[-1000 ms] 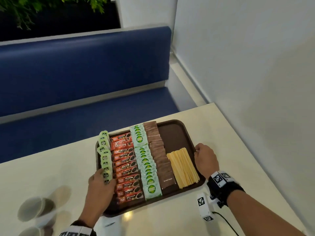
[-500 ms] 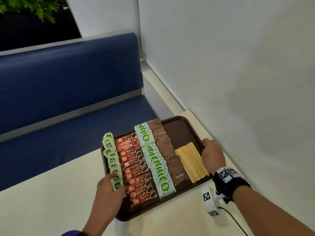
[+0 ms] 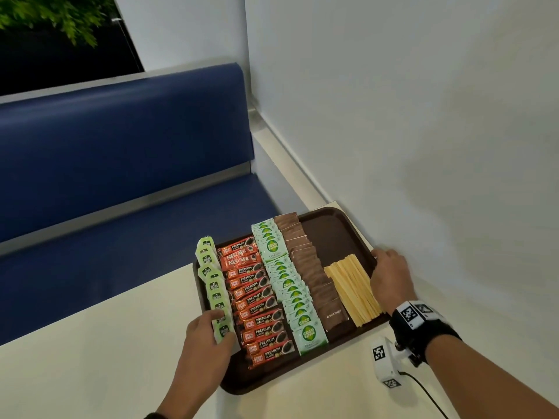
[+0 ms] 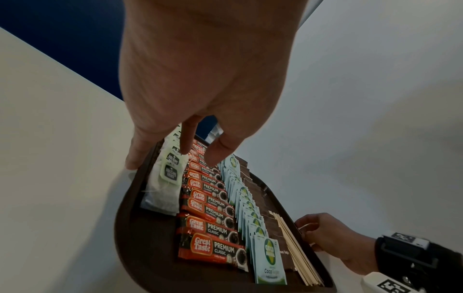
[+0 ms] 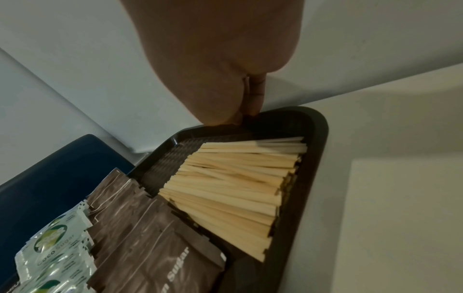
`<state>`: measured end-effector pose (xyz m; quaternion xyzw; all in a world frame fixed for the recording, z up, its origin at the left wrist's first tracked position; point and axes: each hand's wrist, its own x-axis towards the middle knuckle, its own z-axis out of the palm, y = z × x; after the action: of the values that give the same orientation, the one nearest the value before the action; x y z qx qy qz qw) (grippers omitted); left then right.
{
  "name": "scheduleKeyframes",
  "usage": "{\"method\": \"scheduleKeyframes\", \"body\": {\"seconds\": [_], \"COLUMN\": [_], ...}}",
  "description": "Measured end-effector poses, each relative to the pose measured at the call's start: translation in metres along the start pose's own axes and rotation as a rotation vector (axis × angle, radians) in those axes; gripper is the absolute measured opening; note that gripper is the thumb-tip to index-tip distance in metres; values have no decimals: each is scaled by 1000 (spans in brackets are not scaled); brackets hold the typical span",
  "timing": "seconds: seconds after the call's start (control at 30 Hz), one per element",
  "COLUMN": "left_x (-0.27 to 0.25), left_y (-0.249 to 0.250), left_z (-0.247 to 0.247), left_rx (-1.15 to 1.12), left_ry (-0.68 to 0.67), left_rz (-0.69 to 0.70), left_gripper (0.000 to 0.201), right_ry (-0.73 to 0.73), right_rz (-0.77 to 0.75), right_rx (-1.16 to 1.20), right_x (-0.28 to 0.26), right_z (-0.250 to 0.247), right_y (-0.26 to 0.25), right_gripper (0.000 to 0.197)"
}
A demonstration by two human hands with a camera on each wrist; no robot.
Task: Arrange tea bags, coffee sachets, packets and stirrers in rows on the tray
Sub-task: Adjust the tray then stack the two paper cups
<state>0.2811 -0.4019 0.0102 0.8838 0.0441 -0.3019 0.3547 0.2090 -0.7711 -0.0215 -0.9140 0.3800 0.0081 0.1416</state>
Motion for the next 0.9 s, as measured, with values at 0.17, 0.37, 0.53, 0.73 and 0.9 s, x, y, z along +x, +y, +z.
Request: {"method": "scheduleKeyframes", "body": {"seconds": [0.17,0.37,0.53,0.73,0.9], "left_x": [-5,-11,-16,-16,-15], "left_y": [-5,-4,-2,-1,-2], "left_z": [0,0,0,1,2], "left_rx": [-8,-14,-30,-37,-38], "left_ry": [-13,-1,5,7,4], "left_rz": [20,36,38,34,37], "left_gripper": [41,42,42,42,41], "right_ry": [-20,-13,-7,-17,-24], "right_rz": [-9,-22,-38,-45,-43], "right_rx": [-28,-41,-38,-16,-10], "right_x": [-2,-2,-3,-2,-2], "right_z": [-2,-1,-1,-2,-3], "right_y": [0,2,5,5,5], "right_gripper": [51,53,54,54,54]}}
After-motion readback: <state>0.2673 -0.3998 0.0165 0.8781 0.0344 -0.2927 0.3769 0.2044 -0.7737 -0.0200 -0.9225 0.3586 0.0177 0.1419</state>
